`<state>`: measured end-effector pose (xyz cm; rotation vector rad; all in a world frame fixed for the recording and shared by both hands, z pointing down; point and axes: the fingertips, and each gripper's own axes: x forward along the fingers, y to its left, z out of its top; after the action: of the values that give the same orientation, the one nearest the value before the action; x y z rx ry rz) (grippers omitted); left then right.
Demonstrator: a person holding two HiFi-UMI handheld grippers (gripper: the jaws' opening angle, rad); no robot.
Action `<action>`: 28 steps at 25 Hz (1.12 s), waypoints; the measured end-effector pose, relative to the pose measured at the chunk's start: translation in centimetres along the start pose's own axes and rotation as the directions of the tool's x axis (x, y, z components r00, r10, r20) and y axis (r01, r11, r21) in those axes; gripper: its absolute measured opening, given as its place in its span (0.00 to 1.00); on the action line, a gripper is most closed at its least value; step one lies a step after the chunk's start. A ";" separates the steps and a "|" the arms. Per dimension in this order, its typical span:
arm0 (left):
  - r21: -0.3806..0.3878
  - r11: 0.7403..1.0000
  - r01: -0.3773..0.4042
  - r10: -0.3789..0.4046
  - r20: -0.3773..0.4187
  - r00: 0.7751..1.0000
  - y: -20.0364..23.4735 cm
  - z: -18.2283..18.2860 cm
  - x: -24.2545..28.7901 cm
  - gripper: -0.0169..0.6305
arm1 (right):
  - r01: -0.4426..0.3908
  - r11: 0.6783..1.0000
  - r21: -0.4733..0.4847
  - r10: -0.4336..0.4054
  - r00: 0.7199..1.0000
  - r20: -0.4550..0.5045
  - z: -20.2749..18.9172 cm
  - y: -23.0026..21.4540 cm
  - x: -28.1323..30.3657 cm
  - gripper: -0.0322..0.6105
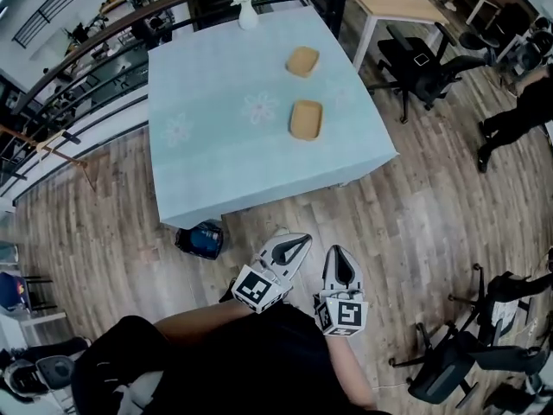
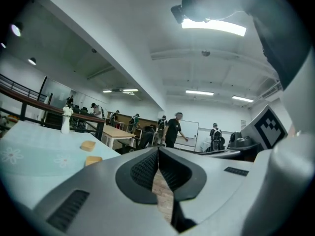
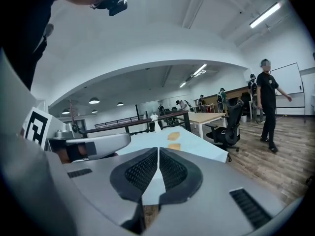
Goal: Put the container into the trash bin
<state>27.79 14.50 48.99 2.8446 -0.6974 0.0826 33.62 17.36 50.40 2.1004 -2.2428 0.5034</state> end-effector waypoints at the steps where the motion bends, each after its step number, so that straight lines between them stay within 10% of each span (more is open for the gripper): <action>1: -0.002 1.000 0.004 -0.004 -0.003 1.000 1.2 0.6 0.9 0.05 | -0.002 1.000 0.005 0.002 1.000 -0.006 0.5 -0.3 1.7 0.11; 28: -0.114 0.988 -0.104 0.106 0.005 0.994 22.8 4.0 9.2 0.05 | -0.115 0.993 -0.006 0.114 0.986 -0.125 5.4 0.1 25.3 0.11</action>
<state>25.44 -10.29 50.35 2.7011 -0.8265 0.0426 32.35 -8.51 51.26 1.8852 -2.2988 0.6045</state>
